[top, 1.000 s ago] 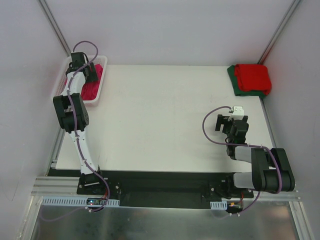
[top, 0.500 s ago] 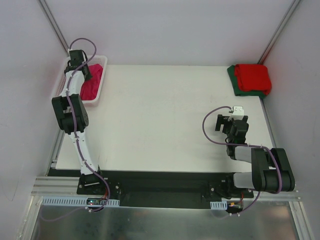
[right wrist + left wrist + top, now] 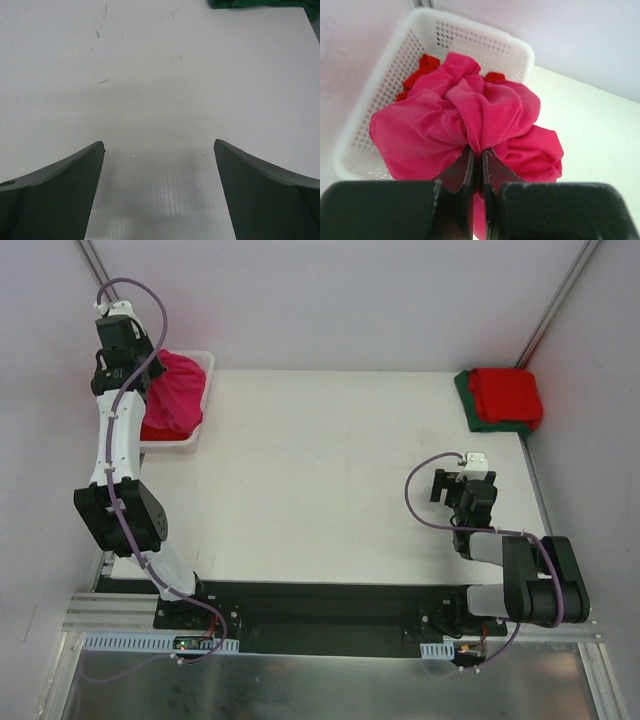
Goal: Fold and stack the t-shirts
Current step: Grab crumpled tshirt from bin with the left arm, then move the tshirt to the center of the board
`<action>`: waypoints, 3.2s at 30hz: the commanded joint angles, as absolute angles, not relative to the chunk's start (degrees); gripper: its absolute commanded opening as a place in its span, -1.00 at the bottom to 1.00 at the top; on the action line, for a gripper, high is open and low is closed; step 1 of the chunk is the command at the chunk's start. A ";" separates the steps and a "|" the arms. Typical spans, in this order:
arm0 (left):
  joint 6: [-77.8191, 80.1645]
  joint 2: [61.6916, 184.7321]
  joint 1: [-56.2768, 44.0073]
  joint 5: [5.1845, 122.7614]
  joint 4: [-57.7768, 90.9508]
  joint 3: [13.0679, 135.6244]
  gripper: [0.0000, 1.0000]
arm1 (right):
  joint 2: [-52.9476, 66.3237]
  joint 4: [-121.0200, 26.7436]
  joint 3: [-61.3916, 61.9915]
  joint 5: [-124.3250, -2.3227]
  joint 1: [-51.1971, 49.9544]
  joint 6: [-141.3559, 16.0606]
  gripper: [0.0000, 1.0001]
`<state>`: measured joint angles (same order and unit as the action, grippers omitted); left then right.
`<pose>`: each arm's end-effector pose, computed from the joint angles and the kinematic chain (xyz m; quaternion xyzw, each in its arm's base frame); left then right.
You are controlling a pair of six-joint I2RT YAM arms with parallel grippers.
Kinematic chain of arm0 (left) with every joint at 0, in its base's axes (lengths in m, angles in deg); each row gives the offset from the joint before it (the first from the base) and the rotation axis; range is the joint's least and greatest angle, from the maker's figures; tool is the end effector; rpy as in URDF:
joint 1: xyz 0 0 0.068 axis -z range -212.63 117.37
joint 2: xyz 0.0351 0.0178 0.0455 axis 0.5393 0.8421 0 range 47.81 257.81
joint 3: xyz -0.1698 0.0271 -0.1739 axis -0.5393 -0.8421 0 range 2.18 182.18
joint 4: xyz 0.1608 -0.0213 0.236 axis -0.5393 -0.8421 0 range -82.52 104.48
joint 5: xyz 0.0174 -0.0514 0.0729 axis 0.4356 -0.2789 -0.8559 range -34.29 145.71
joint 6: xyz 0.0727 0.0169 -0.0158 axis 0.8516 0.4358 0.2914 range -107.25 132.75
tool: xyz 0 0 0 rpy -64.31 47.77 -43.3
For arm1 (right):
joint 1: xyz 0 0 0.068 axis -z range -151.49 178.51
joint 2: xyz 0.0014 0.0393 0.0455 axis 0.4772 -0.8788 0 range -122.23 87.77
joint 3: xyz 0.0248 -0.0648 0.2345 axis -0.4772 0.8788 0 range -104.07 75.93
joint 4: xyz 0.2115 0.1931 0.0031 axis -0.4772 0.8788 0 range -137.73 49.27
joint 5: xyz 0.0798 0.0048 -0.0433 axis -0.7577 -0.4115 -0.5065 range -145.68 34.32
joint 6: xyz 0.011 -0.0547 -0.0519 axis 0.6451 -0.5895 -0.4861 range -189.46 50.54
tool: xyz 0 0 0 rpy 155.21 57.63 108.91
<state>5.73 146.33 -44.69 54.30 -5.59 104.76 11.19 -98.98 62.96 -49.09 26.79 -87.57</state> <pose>0.4441 0.0965 0.3865 -0.1396 0.7864 0.0362 0.6006 0.2751 0.0008 0.0958 -0.0984 0.7724 -0.1336 0.6131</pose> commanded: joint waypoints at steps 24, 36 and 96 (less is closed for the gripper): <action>5.37 149.32 -25.78 54.83 -8.89 118.79 -1.00 | 11.57 -102.14 61.52 -49.71 26.57 -87.74 0.92; 9.06 140.27 -13.48 58.08 -12.67 120.39 -1.00 | 11.48 -102.14 61.52 -49.71 26.57 -87.74 0.91; -1.40 123.66 7.53 51.93 6.57 59.31 -1.00 | 12.79 -99.79 61.26 -45.33 26.22 -86.43 0.92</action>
<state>-0.85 126.55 7.48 51.18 3.65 59.87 11.19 -98.98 62.96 -48.85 26.79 -87.55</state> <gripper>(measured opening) 0.026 0.958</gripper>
